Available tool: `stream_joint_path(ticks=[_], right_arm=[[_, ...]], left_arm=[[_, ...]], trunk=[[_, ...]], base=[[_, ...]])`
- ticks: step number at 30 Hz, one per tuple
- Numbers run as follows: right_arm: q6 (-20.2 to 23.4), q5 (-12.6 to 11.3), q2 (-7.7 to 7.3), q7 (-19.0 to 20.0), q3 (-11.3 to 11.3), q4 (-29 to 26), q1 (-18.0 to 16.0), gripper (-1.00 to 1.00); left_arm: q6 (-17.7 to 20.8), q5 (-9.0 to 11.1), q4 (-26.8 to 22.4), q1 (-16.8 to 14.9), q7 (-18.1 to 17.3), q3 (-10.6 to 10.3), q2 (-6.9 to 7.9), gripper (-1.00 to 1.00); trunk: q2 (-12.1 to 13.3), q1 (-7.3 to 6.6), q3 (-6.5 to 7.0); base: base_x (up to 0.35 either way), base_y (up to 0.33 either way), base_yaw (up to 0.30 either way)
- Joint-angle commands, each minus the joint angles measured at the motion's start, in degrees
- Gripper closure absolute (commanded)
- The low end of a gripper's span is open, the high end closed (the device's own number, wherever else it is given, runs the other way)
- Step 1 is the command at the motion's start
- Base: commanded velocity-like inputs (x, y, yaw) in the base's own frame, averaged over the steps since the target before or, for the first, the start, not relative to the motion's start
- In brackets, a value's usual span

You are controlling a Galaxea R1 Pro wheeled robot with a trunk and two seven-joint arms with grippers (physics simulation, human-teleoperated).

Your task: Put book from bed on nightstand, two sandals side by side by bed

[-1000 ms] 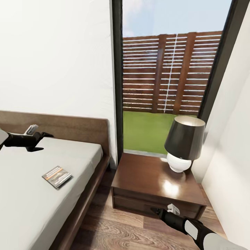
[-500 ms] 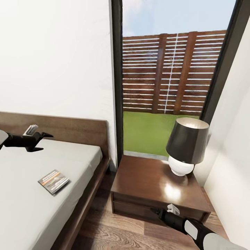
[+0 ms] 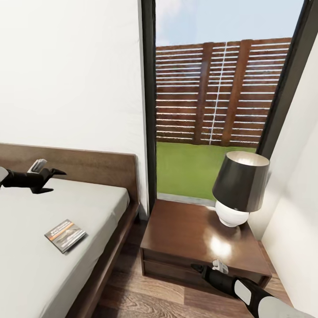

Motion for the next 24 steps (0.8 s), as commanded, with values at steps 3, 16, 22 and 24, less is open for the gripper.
stream_joint_path(ticks=[3,16,22,24], right_arm=[[0.55,-0.23,0.0,0.11,-0.22,-0.05,-0.02,-1.0],[0.61,-0.22,0.08,0.15,-0.13,-0.05,-0.02,-1.0],[0.71,-0.22,0.09,0.69,-0.04,-0.05,-0.02,-1.0],[0.72,-0.22,0.11,1.08,-0.01,-0.05,-0.02,-1.0]], left_arm=[[0.26,0.24,0.13,-0.02,0.12,-0.29,0.5,-1.0],[0.11,-1.67,1.16,-0.02,0.14,-0.26,2.72,-1.0],[-0.02,-2.6,3.01,0.04,0.2,-0.31,2.92,-1.0],[-0.12,-3.02,4.17,0.08,0.22,-0.37,2.93,-1.0]], trunk=[[-0.02,-0.01,-0.06],[-0.02,-0.01,-0.06],[-0.02,-0.01,-0.06],[-0.02,-0.01,-0.06]], base=[[0.014,0.0,0.0],[0.003,0.0,0.0],[0.0,0.0,0.0],[0.0,0.0,0.0]])
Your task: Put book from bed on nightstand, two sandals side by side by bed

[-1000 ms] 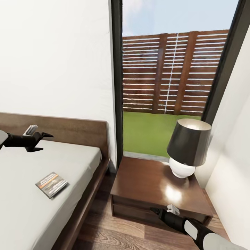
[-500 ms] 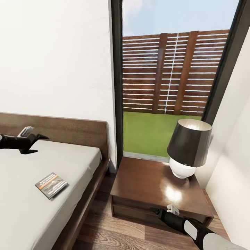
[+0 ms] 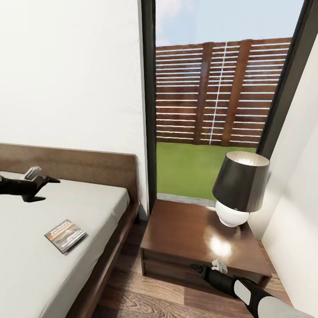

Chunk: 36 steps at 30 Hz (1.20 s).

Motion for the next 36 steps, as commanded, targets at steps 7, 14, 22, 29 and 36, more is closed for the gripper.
stream_joint_path(ticks=[7,14,22,29,36], right_arm=[[0.56,-0.24,0.05,1.08,-0.11,-0.05,-0.02,-1.0],[0.56,-0.24,0.06,1.38,0.04,-0.11,-0.02,-1.0],[0.56,-0.24,0.06,1.42,0.33,-0.13,-0.02,-1.0],[0.56,-0.24,0.06,1.46,0.54,-0.14,-0.02,-1.0],[0.56,-0.24,0.06,2.18,0.62,-0.14,-0.02,-1.0]], left_arm=[[-1.48,-0.96,2.68,0.28,-0.12,-0.56,-0.3,-1.0],[-4.22,-1.42,3.42,2.62,-0.02,-0.6,-1.07,-1.0],[-11.65,-1.42,3.55,6.39,0.05,-0.61,-1.53,-1.0],[-15.57,-0.95,3.59,9.71,-0.17,-0.5,-1.56,-1.0],[-19.62,-0.07,3.61,12.12,-1.29,-0.32,-1.1,-1.0]], trunk=[[-0.03,-0.01,-0.06],[-0.03,-0.01,-0.06],[-0.03,-0.01,-0.06],[-0.03,-0.01,-0.06],[-0.03,-0.01,-0.06]], base=[[0.0,0.0,0.0],[0.0,0.0,0.0],[0.0,0.0,0.0],[0.0,0.0,0.0],[0.0,0.0,0.0]])
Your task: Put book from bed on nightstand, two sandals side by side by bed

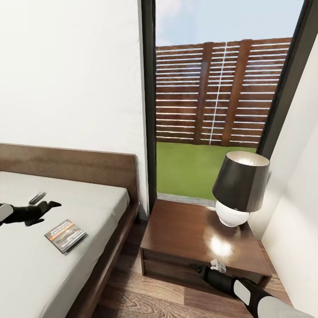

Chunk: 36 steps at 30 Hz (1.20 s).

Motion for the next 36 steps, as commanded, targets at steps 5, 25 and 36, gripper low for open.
stream_joint_path(ticks=[5,25,36], right_arm=[[0.54,-0.29,-0.01,0.45,-0.11,-0.05,-0.02,-1.0],[0.46,-0.28,0.03,4.91,1.53,-0.05,-0.02,-1.0],[0.58,-0.29,0.01,10.69,3.49,-0.05,-0.02,-1.0]], left_arm=[[-0.3,3.12,-0.06,0.61,-3.34,0.0,0.86,-1.0],[-0.41,6.23,-0.22,0.91,-14.37,0.12,2.76,-1.0],[-0.15,6.31,-0.23,0.92,-16.0,0.14,4.8,-1.0]], trunk=[[-0.03,-0.01,-0.06],[-0.03,-0.01,-0.06],[-0.03,-0.01,-0.06]], base=[[0.0,0.0,0.0],[0.0,0.0,0.0],[0.0,0.0,0.0]])
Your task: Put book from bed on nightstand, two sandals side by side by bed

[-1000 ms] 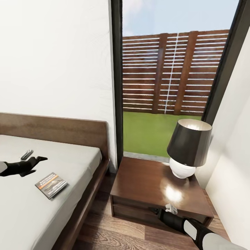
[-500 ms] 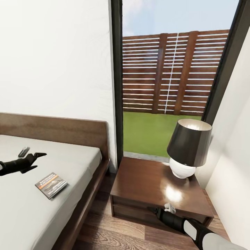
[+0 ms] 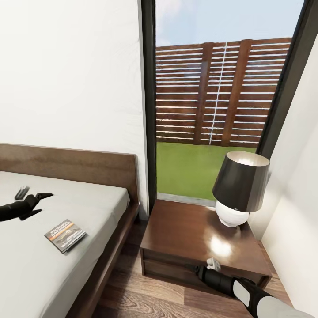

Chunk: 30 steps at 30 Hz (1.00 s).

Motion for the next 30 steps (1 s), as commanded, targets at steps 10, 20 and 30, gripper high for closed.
stream_joint_path(ticks=[10,20,30], right_arm=[[0.7,-0.66,-0.04,6.96,2.67,0.0,-0.02,-1.0],[0.71,-0.84,-0.05,8.28,3.18,0.05,-0.02,-1.0],[0.66,-0.92,-0.05,9.64,3.3,0.05,-0.02,-1.0]], left_arm=[[0.64,0.81,0.0,-0.03,-0.97,-0.1,2.54,-1.0],[0.69,0.76,0.0,-0.03,-2.64,-0.05,3.33,-1.0],[2.48,0.82,-0.38,-0.03,-2.89,0.03,3.48,-1.0]], trunk=[[-0.03,-0.01,-0.06],[-3.63,1.97,-1.67],[-7.65,4.17,-3.47]], base=[[0.0,0.0,0.0],[0.0,0.0,0.0],[0.0,0.0,0.0]])
